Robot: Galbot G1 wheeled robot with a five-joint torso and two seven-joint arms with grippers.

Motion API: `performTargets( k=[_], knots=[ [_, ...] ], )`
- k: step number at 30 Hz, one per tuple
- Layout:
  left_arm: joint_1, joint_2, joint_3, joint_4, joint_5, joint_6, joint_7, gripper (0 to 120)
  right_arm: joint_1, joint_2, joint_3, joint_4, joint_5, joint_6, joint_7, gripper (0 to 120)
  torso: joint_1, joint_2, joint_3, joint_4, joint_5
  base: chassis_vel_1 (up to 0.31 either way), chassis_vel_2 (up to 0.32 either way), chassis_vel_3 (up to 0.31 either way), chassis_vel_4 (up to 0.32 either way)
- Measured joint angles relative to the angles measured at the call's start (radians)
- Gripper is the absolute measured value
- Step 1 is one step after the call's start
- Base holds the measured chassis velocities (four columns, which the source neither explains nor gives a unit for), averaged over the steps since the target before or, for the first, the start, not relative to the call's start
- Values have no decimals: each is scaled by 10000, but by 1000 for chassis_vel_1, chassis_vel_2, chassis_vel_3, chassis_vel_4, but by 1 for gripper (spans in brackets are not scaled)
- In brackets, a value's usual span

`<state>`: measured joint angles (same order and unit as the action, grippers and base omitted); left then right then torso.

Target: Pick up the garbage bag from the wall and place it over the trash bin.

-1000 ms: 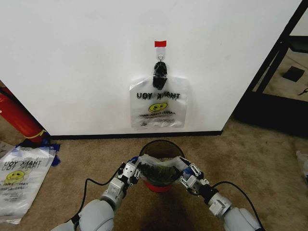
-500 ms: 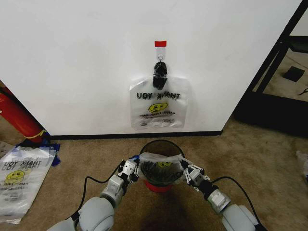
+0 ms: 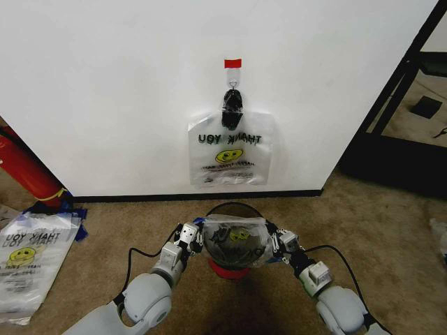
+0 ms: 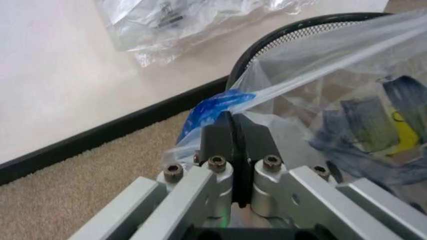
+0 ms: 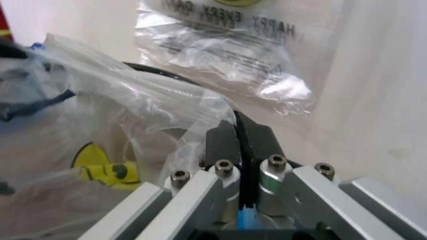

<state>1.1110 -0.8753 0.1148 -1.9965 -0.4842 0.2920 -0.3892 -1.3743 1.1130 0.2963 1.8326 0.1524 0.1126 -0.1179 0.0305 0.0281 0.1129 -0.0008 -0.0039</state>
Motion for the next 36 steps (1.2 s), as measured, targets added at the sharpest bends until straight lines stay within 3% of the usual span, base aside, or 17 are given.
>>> performTargets(
  k=[10,24,27,36],
  knots=[
    [-917,-385,176,526,-241,217,-4,0,346,306,-31,-376,940,-168,567,0,1,0,1,-2,0,0,0,0,0],
    [-1004,-516,131,825,-663,325,-62,0,436,524,-3,-332,2321,-567,982,0,0,-1,0,-1,-1,0,0,0,0],
    [-768,-373,52,516,-668,372,-208,6,258,496,38,-211,2252,-482,985,7,0,0,0,0,0,0,0,0,0],
    [275,272,-255,-762,-51,423,-279,39,-796,318,551,379,1328,625,332,39,-1,0,-1,-1,-1,0,0,0,0]
  ],
)
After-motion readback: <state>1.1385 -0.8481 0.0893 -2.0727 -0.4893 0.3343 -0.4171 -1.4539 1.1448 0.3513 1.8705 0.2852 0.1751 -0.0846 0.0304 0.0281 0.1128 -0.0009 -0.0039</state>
